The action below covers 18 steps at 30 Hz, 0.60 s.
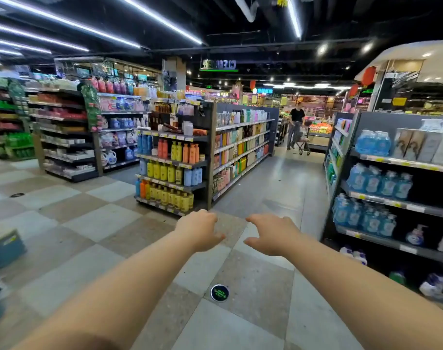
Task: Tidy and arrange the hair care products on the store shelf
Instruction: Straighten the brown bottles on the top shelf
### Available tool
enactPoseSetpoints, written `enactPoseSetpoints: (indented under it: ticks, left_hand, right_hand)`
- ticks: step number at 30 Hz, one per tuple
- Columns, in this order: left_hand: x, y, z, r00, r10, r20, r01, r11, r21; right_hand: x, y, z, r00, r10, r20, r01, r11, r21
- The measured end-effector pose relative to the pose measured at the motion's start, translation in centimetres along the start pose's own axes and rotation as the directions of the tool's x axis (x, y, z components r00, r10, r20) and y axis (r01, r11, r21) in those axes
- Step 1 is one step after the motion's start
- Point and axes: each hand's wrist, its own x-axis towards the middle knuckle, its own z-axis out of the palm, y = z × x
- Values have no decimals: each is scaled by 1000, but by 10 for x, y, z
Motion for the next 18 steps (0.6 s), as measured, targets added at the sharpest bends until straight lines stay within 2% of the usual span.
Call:
enactPoseSetpoints:
  ticks: [7,18]
  left_hand:
    - [98,-80,7,999,-41,16,40,997,62]
    - [249,-167,33,983,-170,68,170,985,16]
  right_hand:
    - [128,-14,6,999,10,42,-11,999,37]
    - [331,-18,23,995,-71,71,63,991,120]
